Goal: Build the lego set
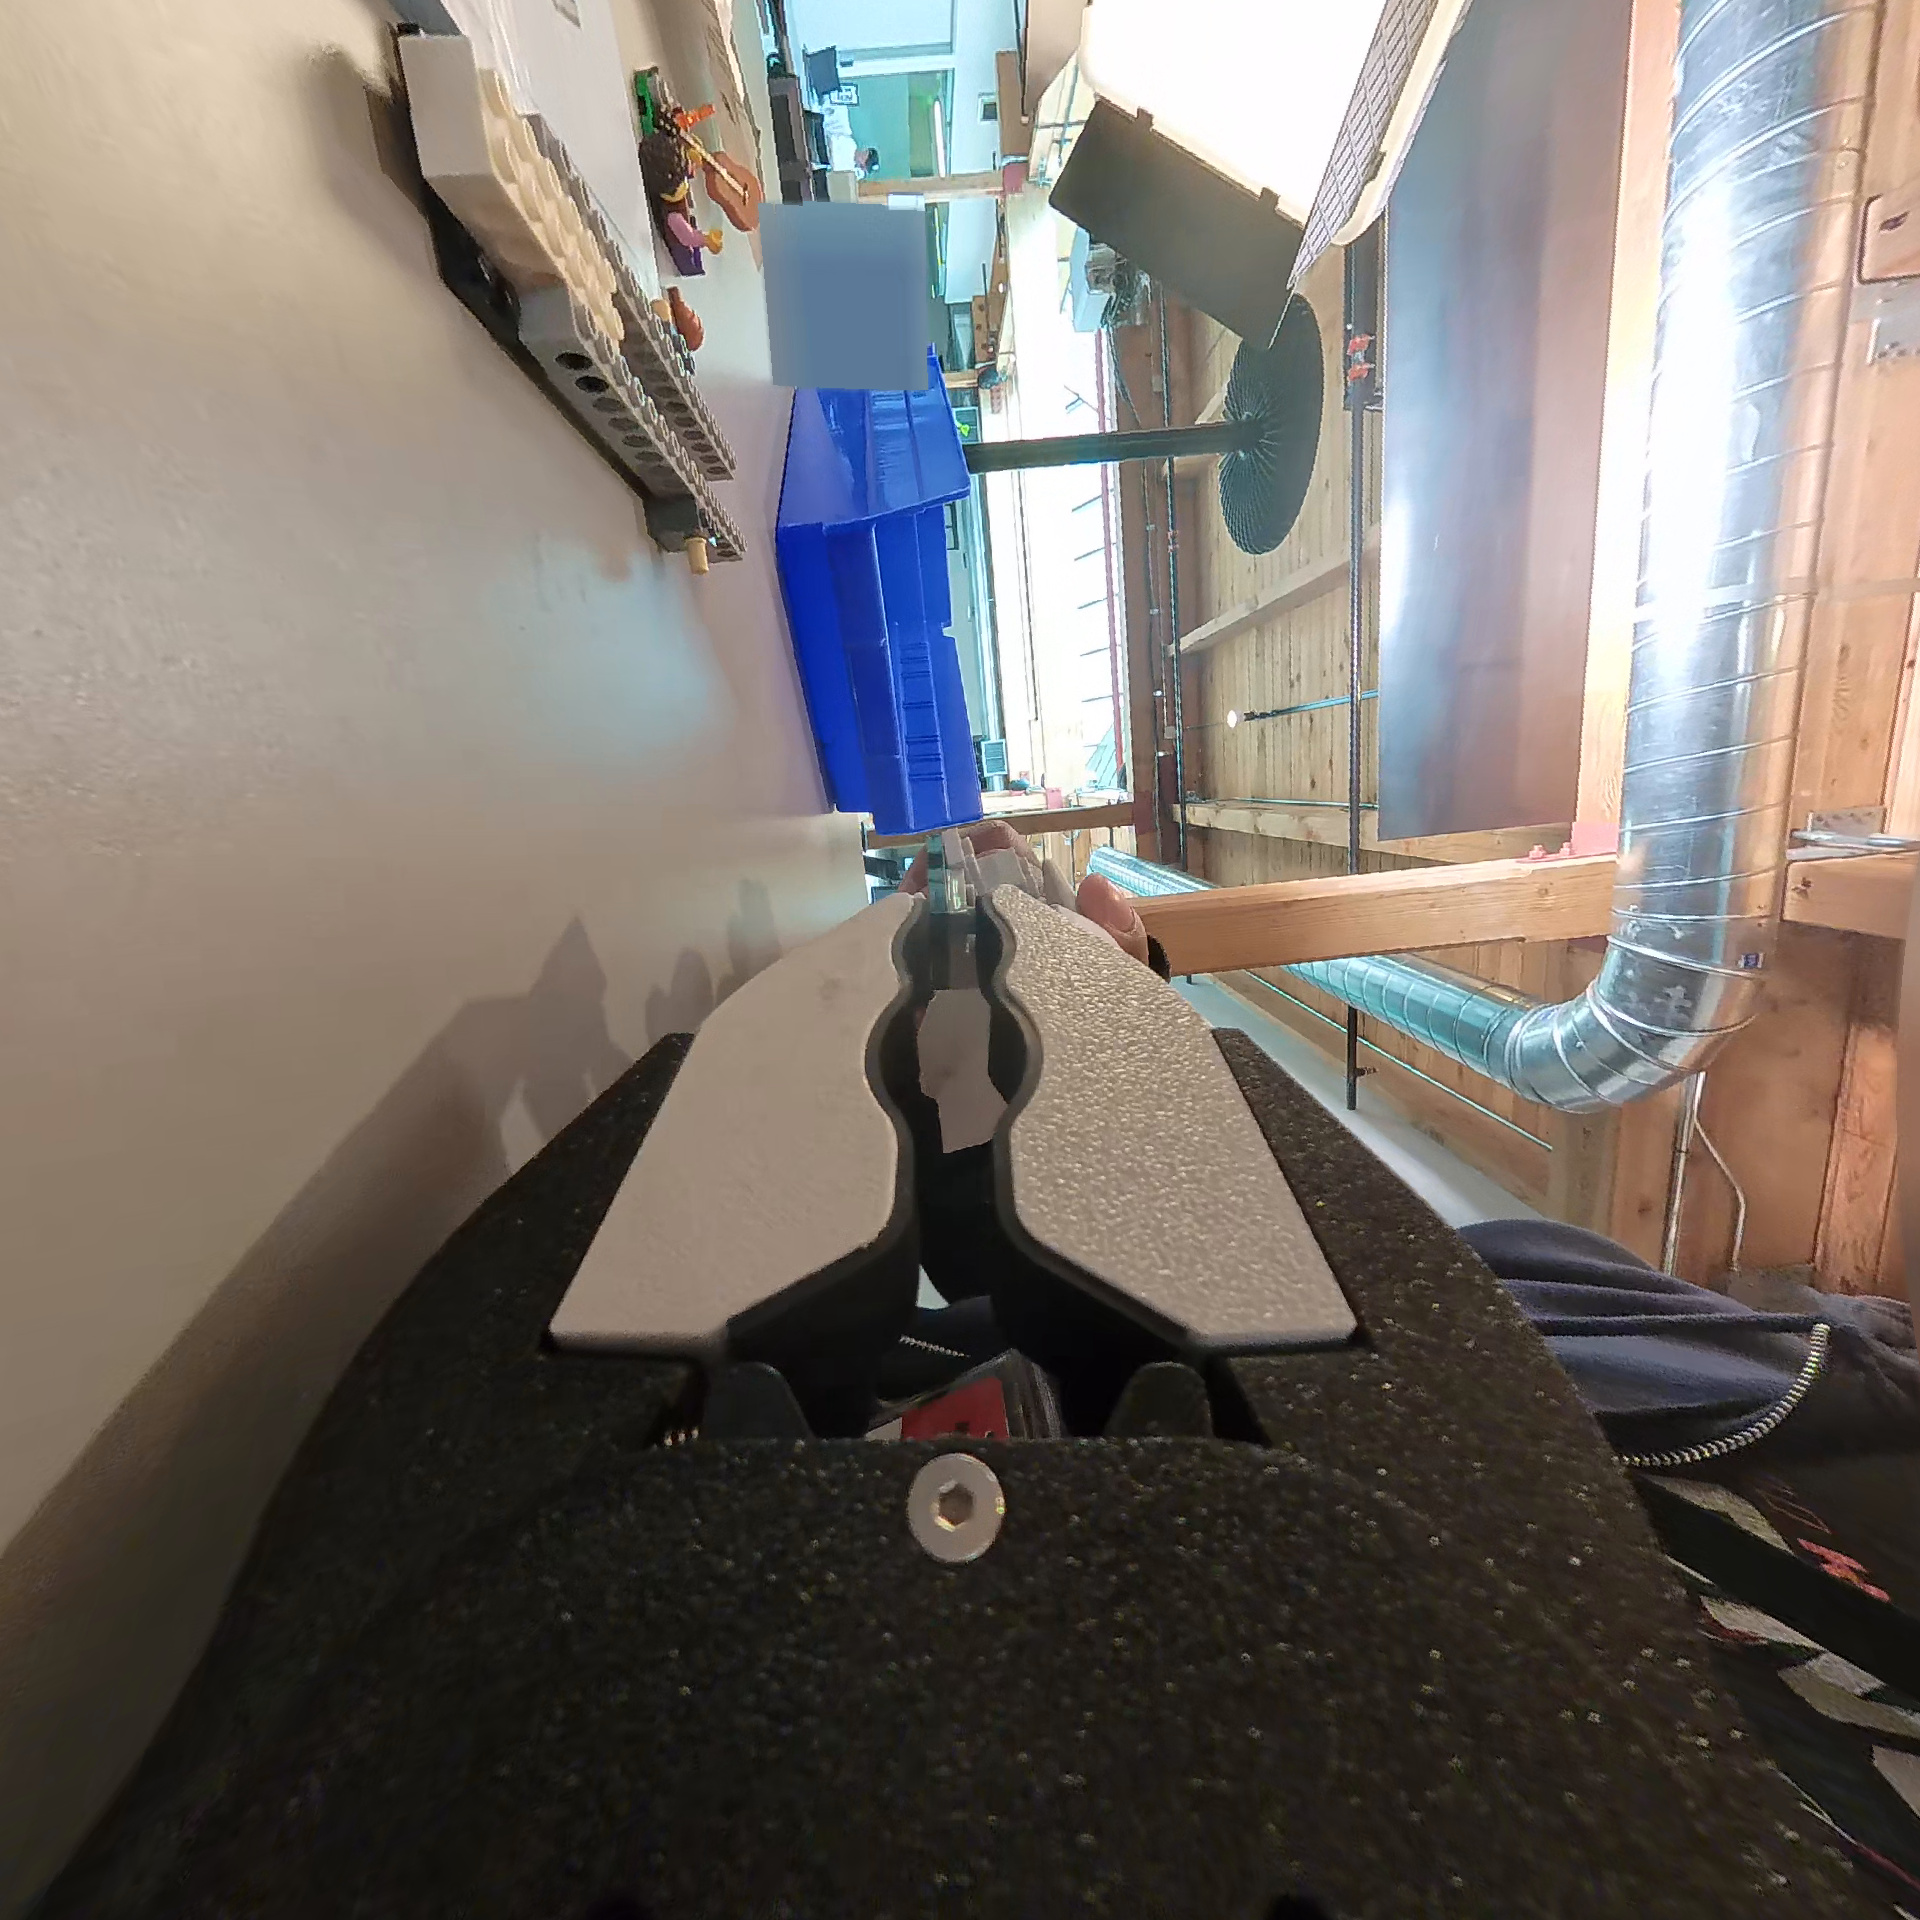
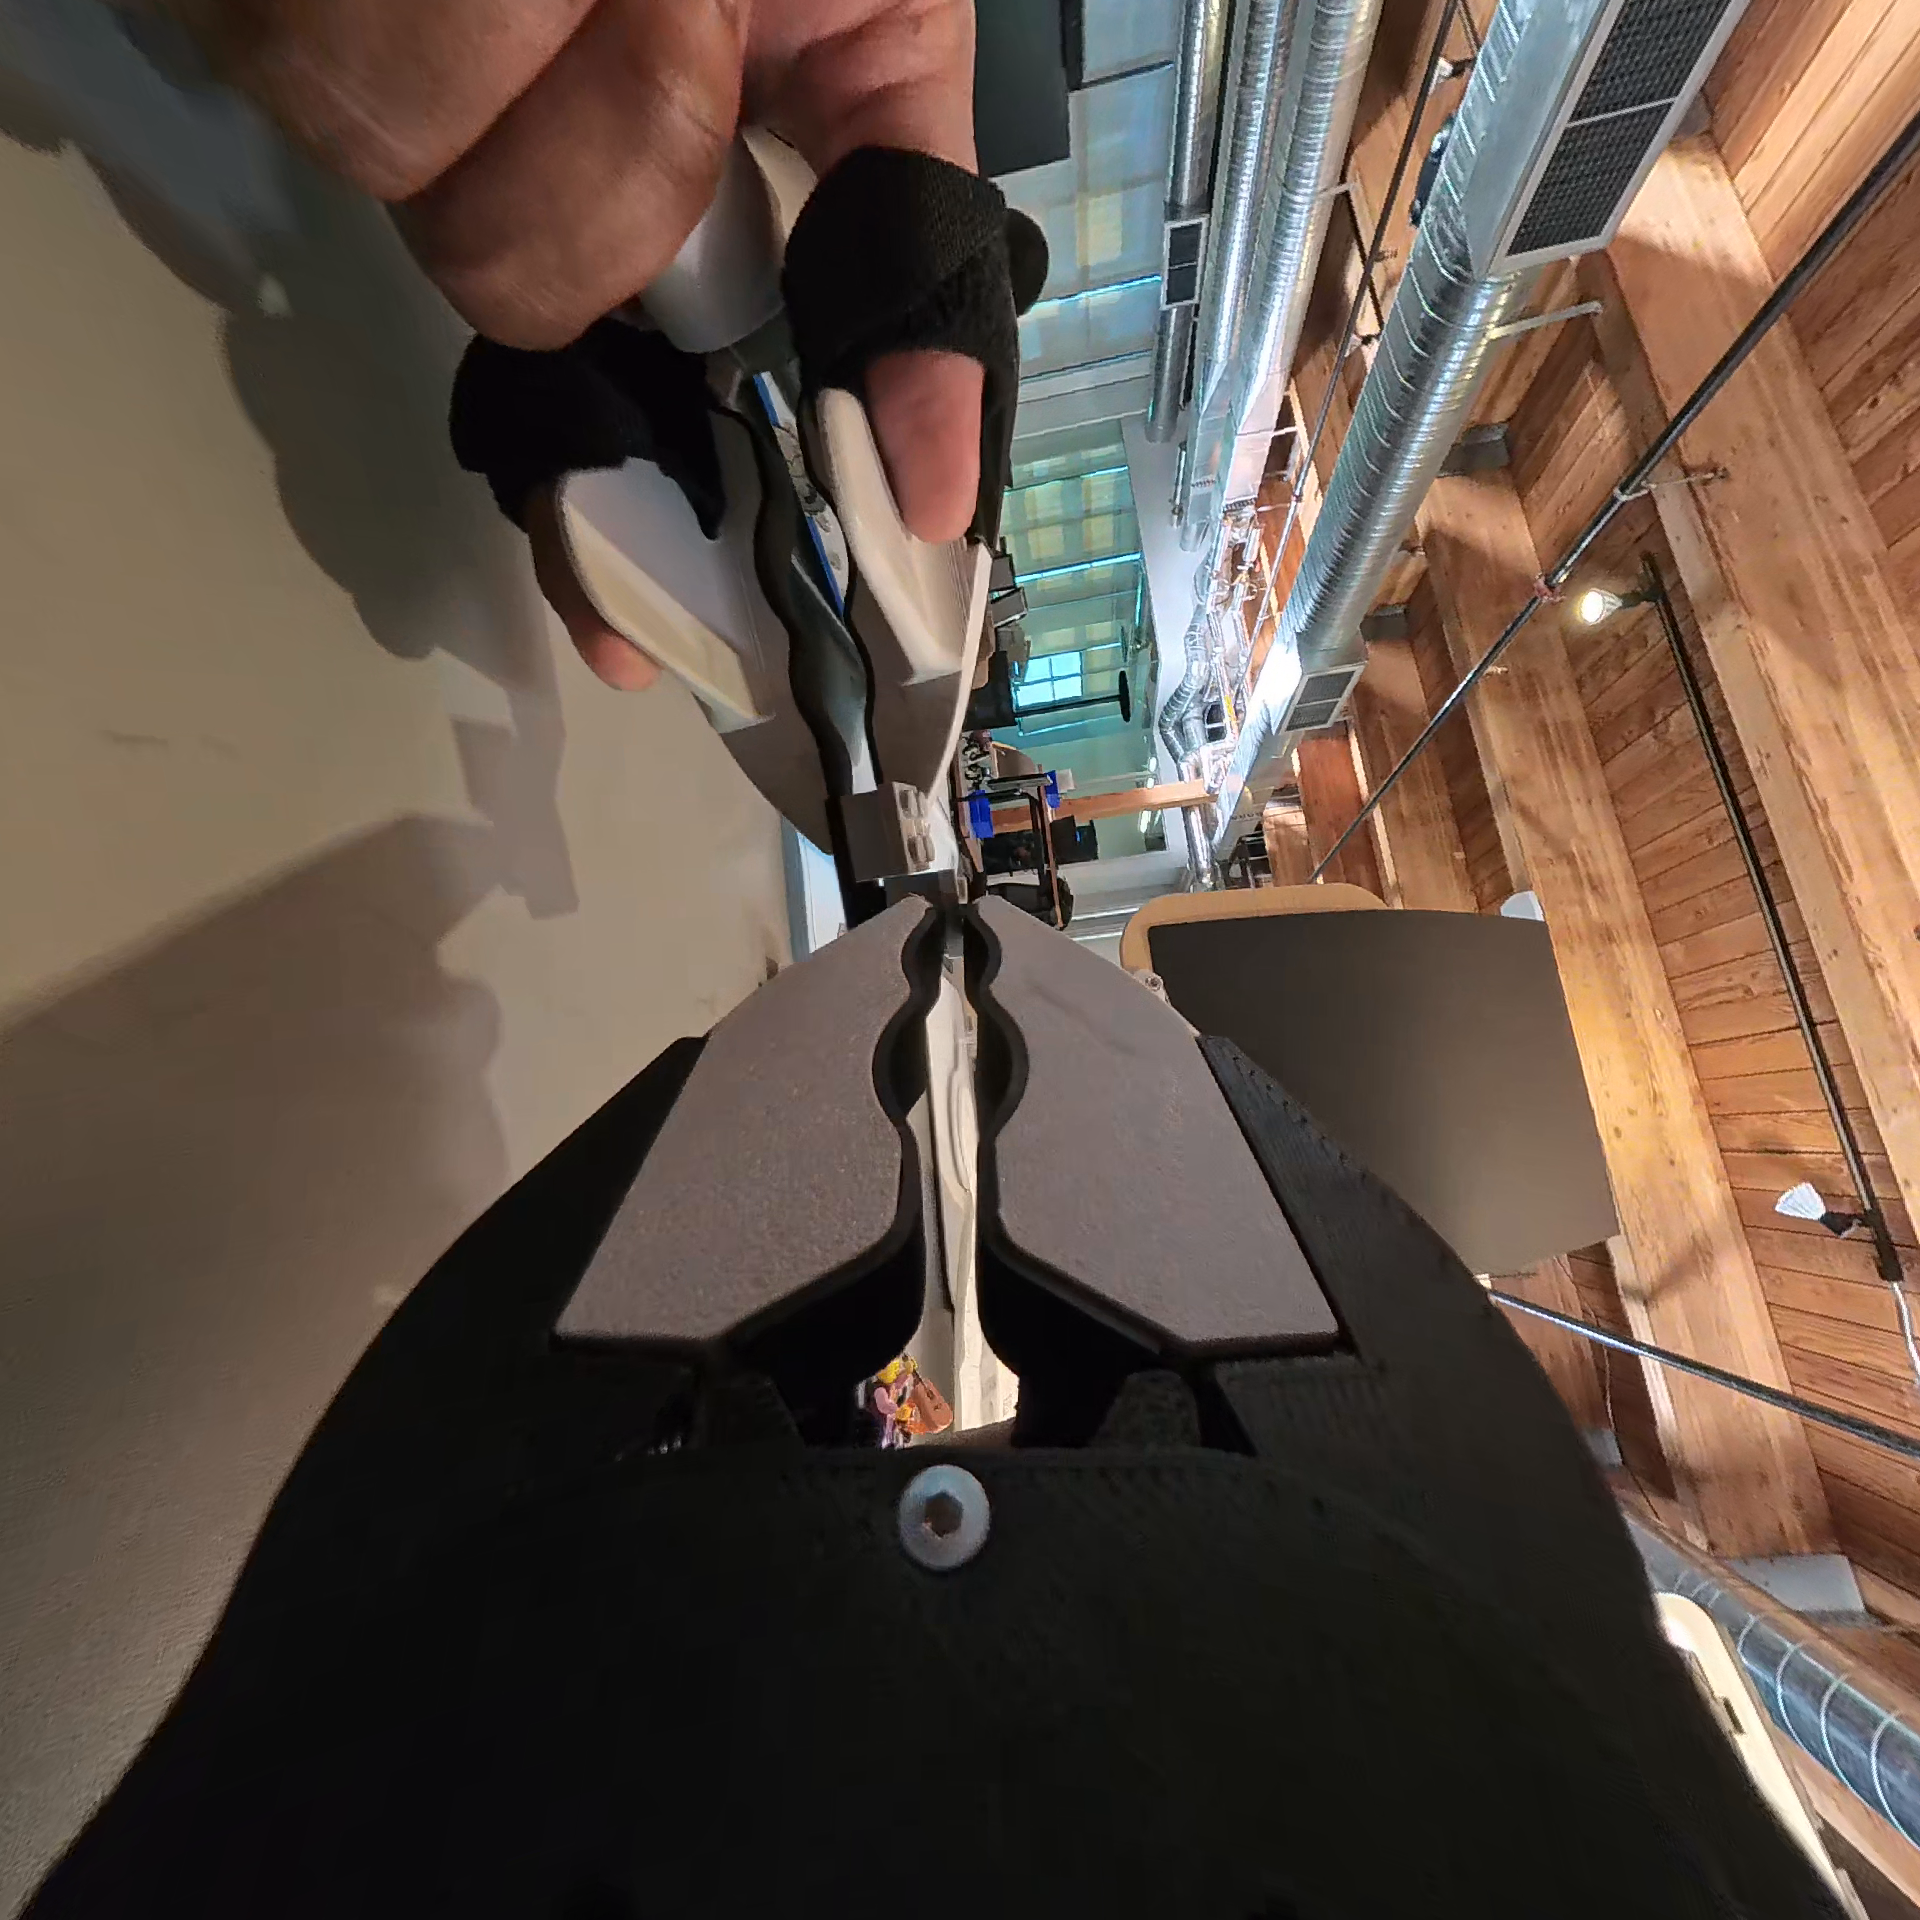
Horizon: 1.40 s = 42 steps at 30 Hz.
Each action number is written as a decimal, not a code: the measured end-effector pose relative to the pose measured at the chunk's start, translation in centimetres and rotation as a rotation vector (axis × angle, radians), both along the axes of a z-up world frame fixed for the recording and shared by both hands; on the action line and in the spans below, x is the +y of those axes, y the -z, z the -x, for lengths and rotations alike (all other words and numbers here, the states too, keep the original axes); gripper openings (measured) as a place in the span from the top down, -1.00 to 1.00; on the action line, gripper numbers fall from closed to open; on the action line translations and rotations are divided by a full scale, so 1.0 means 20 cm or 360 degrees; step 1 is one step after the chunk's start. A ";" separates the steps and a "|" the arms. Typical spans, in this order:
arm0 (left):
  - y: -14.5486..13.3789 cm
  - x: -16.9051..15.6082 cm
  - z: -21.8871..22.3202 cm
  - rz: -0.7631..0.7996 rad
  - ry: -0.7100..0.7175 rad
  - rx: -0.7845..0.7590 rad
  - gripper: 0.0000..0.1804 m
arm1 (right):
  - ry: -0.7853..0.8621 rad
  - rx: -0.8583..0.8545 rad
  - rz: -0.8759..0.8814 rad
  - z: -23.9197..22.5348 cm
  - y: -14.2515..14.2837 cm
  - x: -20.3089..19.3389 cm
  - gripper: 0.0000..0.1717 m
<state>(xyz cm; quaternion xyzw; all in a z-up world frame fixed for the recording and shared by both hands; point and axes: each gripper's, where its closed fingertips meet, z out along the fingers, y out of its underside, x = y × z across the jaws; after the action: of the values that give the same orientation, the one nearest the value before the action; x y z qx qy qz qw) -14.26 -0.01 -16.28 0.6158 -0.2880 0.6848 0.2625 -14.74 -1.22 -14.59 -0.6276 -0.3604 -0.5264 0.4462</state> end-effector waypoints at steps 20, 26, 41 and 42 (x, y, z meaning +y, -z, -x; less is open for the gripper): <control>-0.03 0.02 0.00 0.0009 -0.0026 -0.0090 0.92 | -0.0035 0.0020 0.0054 0.01 0.02 -0.01 0.93; -0.03 0.04 -0.02 -0.0078 -0.0030 -0.0137 0.91 | -0.0013 0.0151 0.0084 -0.05 0.04 -0.03 0.85; -0.09 -0.07 0.10 -0.0071 0.0348 -0.0227 0.91 | -0.0504 0.1794 0.0499 0.09 -0.06 -0.06 0.42; -0.10 -0.08 0.11 -0.0084 0.0363 -0.0233 0.91 | -0.0522 0.1832 0.0512 0.10 -0.06 -0.06 0.40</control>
<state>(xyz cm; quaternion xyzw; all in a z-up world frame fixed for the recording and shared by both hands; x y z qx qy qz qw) -16.40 -1.55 -14.35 0.5342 -0.3924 0.6858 0.3007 -16.83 -2.40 -13.41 -0.8067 -0.2285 0.0330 0.5439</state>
